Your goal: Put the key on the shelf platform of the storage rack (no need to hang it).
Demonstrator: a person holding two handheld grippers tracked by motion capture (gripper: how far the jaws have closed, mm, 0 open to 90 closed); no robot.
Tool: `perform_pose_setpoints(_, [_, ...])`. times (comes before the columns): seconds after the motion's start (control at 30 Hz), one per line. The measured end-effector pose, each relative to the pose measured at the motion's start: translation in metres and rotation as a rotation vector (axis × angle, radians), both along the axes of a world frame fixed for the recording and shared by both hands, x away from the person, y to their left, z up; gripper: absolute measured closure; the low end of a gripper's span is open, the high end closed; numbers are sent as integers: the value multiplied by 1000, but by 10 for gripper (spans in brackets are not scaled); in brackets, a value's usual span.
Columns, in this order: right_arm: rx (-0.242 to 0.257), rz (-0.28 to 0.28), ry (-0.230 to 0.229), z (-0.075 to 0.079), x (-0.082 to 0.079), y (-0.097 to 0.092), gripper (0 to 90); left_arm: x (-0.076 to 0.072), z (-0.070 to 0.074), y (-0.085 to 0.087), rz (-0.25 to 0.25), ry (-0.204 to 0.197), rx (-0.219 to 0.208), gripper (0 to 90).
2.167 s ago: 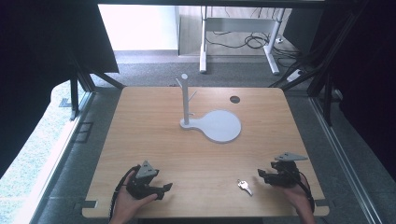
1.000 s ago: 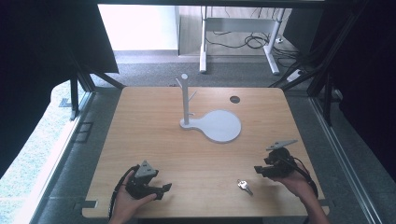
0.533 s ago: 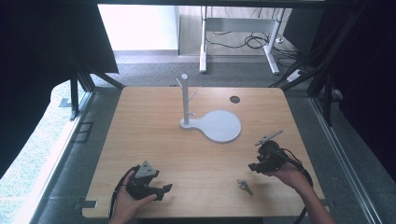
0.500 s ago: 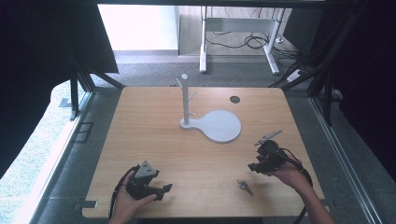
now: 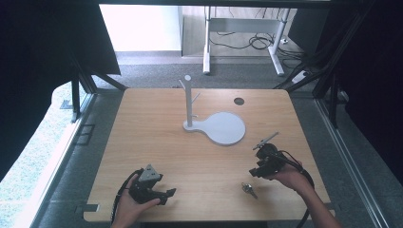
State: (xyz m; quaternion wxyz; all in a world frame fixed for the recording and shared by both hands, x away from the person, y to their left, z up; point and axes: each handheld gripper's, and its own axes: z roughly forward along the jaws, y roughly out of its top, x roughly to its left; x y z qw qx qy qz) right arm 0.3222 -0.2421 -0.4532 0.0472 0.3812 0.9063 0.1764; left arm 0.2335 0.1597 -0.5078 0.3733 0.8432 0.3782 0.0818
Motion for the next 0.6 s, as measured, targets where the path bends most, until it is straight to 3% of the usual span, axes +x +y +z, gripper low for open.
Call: perform_pose_setpoints(0.6, [-54,6,71,-12,8,12,578,-1,3,3,10,-11,-5,258])
